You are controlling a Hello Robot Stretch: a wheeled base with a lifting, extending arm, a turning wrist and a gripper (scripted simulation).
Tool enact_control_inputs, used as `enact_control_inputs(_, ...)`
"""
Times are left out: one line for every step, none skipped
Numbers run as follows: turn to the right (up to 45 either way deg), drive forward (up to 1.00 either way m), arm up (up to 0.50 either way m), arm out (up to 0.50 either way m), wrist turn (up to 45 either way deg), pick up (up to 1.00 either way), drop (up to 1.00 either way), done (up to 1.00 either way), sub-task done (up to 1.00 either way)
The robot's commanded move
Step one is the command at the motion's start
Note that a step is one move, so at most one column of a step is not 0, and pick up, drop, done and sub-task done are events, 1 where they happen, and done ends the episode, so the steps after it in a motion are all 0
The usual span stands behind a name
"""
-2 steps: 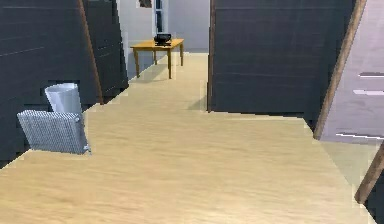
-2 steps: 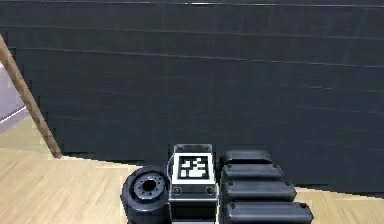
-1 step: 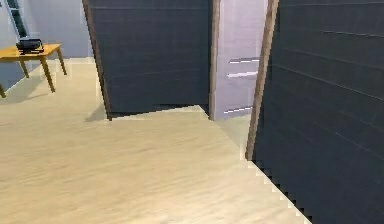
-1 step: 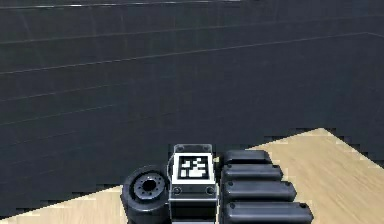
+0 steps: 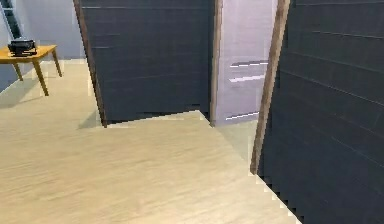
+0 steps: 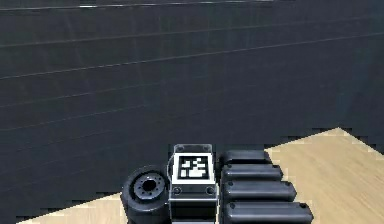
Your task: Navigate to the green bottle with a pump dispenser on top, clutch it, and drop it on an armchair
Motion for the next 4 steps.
enact_control_inputs(3.0,0.00,0.00,0.00,0.0,0.00,0.00,0.00,0.00)
enact_control_inputs(0.0,1.00,0.00,0.00,0.0,0.00,0.00,0.00,0.00)
enact_control_inputs(0.0,0.65,0.00,0.00,0.0,0.00,0.00,0.00,0.00)
enact_control_inputs(33.0,0.00,0.00,0.00,0.0,0.00,0.00,0.00,0.00)
